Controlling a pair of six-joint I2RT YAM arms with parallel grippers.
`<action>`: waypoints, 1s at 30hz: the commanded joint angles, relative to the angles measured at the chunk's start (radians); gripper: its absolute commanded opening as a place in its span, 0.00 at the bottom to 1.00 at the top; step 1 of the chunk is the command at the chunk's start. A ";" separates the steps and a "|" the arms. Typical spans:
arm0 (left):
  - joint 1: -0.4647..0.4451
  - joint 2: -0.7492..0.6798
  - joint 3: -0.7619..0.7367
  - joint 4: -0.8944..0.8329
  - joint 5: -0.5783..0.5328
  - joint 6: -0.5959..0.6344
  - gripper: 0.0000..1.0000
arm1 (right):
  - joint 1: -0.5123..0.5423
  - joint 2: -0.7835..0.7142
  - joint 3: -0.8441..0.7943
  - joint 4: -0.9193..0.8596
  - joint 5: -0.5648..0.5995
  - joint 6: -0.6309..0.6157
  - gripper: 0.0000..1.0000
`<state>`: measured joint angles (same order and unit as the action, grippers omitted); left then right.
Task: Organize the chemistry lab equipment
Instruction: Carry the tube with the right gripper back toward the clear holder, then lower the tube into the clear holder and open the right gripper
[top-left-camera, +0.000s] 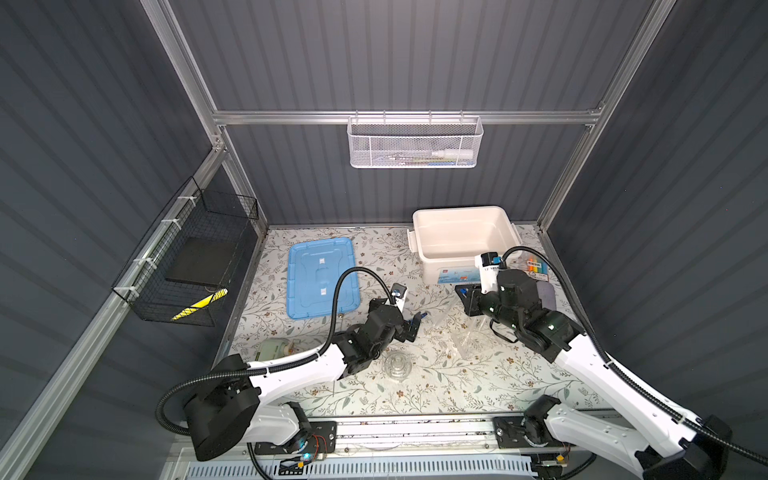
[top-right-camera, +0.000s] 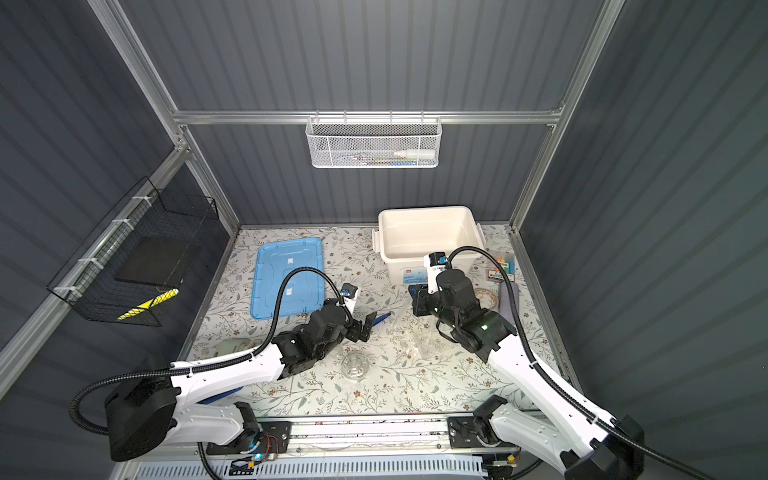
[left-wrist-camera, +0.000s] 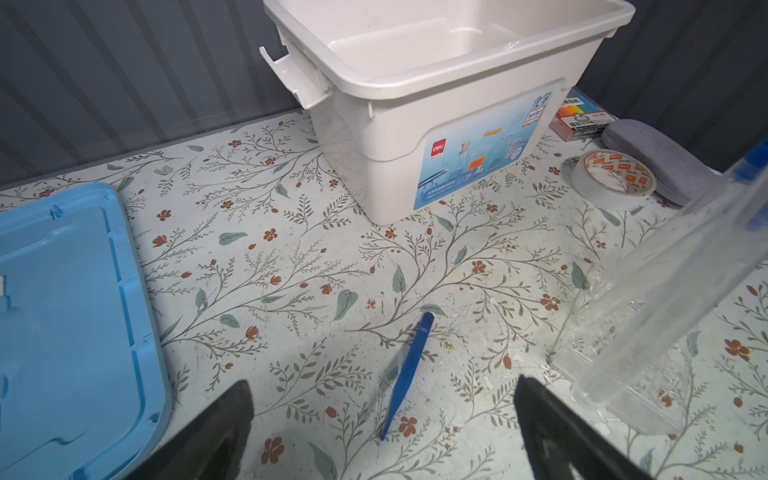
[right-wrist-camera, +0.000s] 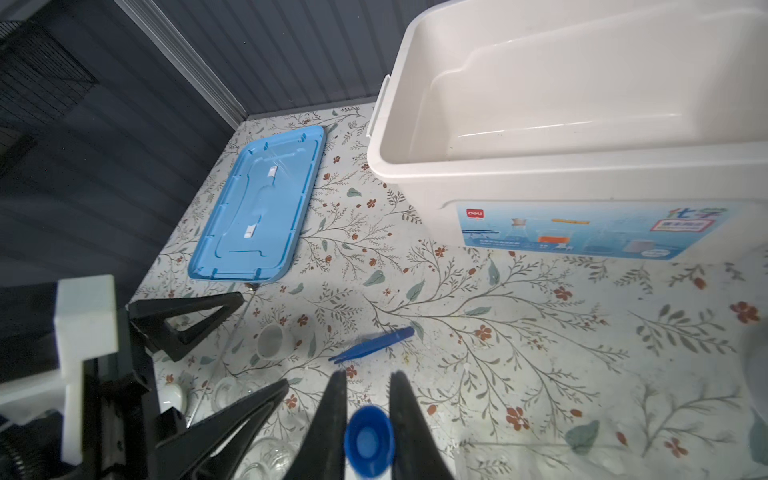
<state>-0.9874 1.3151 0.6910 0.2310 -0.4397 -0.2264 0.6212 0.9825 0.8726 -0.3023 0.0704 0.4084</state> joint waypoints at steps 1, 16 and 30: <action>0.004 -0.019 -0.014 0.013 -0.038 -0.030 1.00 | 0.069 -0.022 0.016 -0.045 0.234 -0.076 0.15; 0.004 -0.008 -0.010 0.007 -0.061 -0.042 1.00 | 0.283 -0.054 -0.078 -0.050 0.550 -0.110 0.14; 0.005 -0.002 -0.014 0.001 -0.062 -0.046 1.00 | 0.328 -0.036 -0.191 0.065 0.645 -0.104 0.13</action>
<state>-0.9867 1.3128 0.6849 0.2298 -0.4801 -0.2569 0.9455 0.9474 0.6998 -0.2775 0.6662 0.3046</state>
